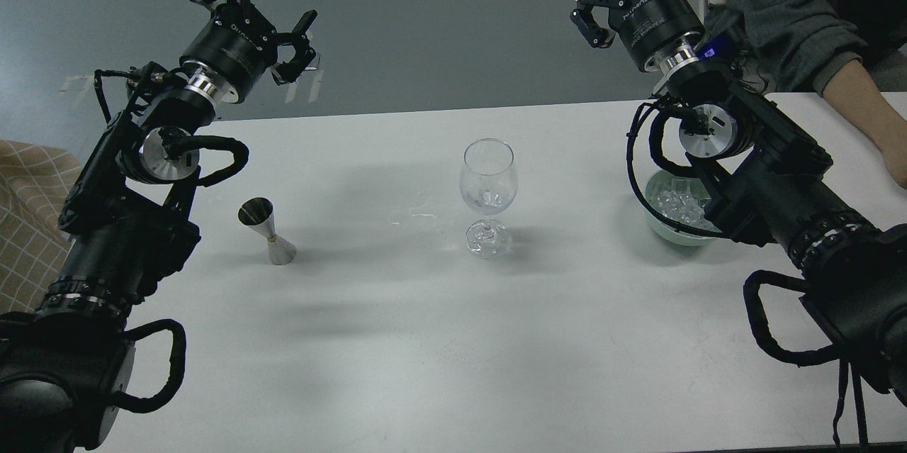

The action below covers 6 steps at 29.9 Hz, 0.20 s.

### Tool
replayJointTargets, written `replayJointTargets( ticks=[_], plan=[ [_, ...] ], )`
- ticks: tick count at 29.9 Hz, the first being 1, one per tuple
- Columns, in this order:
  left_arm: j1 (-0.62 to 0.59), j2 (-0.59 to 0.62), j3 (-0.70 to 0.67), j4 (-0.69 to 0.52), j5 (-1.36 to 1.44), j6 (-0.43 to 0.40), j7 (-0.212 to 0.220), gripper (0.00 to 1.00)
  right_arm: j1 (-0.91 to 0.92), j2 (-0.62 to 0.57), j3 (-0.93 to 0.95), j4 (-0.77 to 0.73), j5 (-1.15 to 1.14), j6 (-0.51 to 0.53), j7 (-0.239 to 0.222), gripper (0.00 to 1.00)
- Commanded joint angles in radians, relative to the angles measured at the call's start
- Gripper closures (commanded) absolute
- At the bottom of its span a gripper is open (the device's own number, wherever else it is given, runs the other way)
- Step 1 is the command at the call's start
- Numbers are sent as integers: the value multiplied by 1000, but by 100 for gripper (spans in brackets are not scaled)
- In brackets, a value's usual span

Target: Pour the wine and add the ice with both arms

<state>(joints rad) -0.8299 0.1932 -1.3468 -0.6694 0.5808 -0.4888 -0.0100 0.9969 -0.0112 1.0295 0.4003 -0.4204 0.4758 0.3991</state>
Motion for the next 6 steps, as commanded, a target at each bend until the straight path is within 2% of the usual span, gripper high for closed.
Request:
replayJointTargets(
  ticks=[1, 6],
  plan=[
    [-3, -3, 0, -1, 1, 0, -27, 2, -1, 2, 0, 2, 0, -6, 0, 0],
    [-5, -9, 0, -1, 1, 4, -41, 2, -3, 10, 1, 6, 3, -3, 1, 0]
  ],
)
